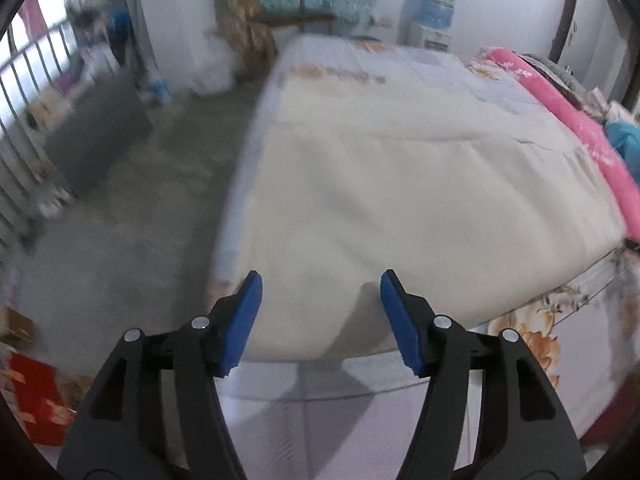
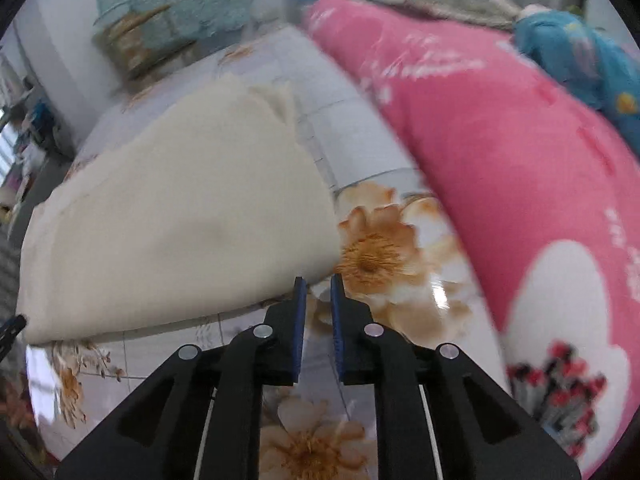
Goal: Fold large clothes
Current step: 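Open both grippers and pull them back from the folded jacket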
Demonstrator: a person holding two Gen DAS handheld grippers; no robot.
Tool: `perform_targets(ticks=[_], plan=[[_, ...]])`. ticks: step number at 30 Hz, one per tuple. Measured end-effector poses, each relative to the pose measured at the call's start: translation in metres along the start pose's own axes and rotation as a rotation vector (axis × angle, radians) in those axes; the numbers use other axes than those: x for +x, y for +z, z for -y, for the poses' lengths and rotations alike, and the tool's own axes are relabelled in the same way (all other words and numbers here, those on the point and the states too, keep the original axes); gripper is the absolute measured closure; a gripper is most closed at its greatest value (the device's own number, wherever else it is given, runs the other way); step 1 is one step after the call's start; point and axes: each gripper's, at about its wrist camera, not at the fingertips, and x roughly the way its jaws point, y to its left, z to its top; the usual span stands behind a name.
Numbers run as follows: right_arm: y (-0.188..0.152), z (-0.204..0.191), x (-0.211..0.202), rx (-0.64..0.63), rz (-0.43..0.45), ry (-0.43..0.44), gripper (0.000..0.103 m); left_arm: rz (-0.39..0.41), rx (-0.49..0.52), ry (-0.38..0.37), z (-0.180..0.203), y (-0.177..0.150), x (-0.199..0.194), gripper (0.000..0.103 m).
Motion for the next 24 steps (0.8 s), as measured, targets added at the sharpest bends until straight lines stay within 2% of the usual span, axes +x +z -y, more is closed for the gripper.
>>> perform_targets(ticks=[2,4,5,6,8,9,12,14,19,24], plan=[[-0.007,-0.009,-0.022,-0.002,0.043,0.028,0.085,0.061,0.031,0.014,0.005,-0.002,-0.024,0.034],[-0.017,-0.021,-0.043,-0.014,0.082,0.056,0.07,0.092,0.05,0.01,0.012,-0.004,-0.041,0.029],[-0.022,-0.024,-0.049,-0.02,0.094,0.068,0.058,0.109,0.061,0.0,0.018,-0.006,-0.053,0.024],[-0.028,-0.03,-0.058,-0.029,0.108,0.085,0.051,0.117,0.068,-0.009,0.021,-0.007,-0.058,0.018],[-0.041,-0.045,-0.078,-0.068,0.131,0.112,0.045,0.135,0.076,-0.042,0.033,-0.013,-0.077,0.016],[-0.042,-0.048,-0.083,-0.082,0.135,0.115,0.039,0.144,0.073,-0.059,0.04,-0.015,-0.086,0.012],[-0.056,-0.065,-0.101,-0.125,0.155,0.142,0.026,0.18,0.065,-0.087,0.053,-0.027,-0.107,0.01],[-0.066,-0.072,-0.11,-0.13,0.165,0.151,0.019,0.187,0.063,-0.1,0.064,-0.031,-0.112,0.009],[-0.083,-0.081,-0.128,-0.091,0.173,0.196,0.012,0.188,0.036,-0.121,0.08,-0.048,-0.118,0.009],[-0.091,-0.092,-0.135,-0.13,0.215,0.127,0.007,0.165,0.023,-0.106,0.089,-0.052,-0.118,0.009]])
